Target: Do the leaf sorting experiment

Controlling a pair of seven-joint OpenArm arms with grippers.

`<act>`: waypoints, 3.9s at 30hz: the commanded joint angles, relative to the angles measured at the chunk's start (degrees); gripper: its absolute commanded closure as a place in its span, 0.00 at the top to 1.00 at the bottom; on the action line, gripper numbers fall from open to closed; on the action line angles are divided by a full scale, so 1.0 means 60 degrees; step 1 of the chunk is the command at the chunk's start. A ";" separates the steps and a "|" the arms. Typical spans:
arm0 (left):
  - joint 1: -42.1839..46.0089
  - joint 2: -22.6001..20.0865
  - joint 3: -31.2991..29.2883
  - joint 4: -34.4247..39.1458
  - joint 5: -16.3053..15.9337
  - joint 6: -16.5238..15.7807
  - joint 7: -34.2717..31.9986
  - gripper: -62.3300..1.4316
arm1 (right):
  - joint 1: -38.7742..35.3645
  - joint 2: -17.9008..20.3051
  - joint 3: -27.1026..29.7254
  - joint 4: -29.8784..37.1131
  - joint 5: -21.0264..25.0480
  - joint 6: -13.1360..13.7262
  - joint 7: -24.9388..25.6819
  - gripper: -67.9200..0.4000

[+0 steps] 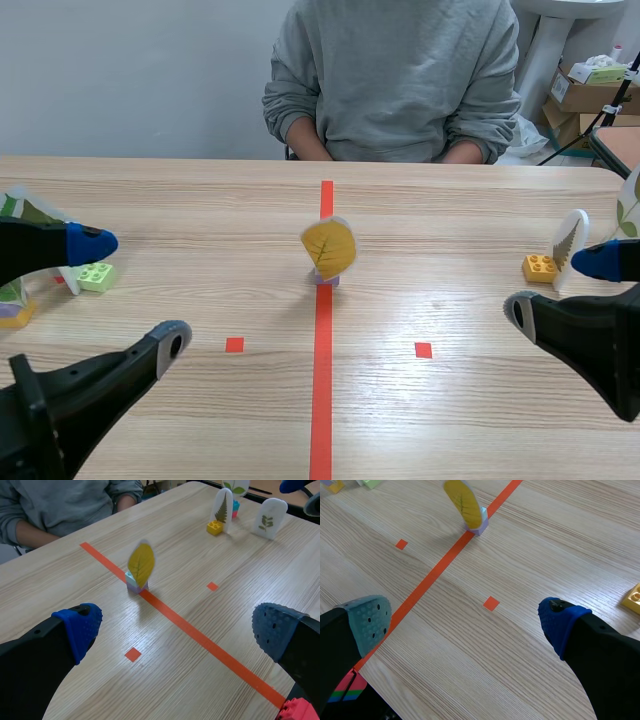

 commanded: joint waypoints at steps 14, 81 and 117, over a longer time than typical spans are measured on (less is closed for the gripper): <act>-0.2947 -0.1155 0.1916 -0.2510 -0.0058 -0.0098 -0.0069 1.00 | 0.0087 0.0124 0.0047 0.0018 0.0171 0.0080 0.0146 0.89; -1.2699 0.3381 1.0065 -1.2473 0.1810 0.1169 -0.1395 0.88 | 0.0091 0.0044 0.0047 0.0018 -0.0047 0.0080 0.0251 0.89; -1.2692 0.3366 1.0032 -1.2462 0.1719 0.1195 -0.1756 0.09 | 0.0091 0.0047 0.0047 0.0018 -0.0047 0.0080 0.0251 0.89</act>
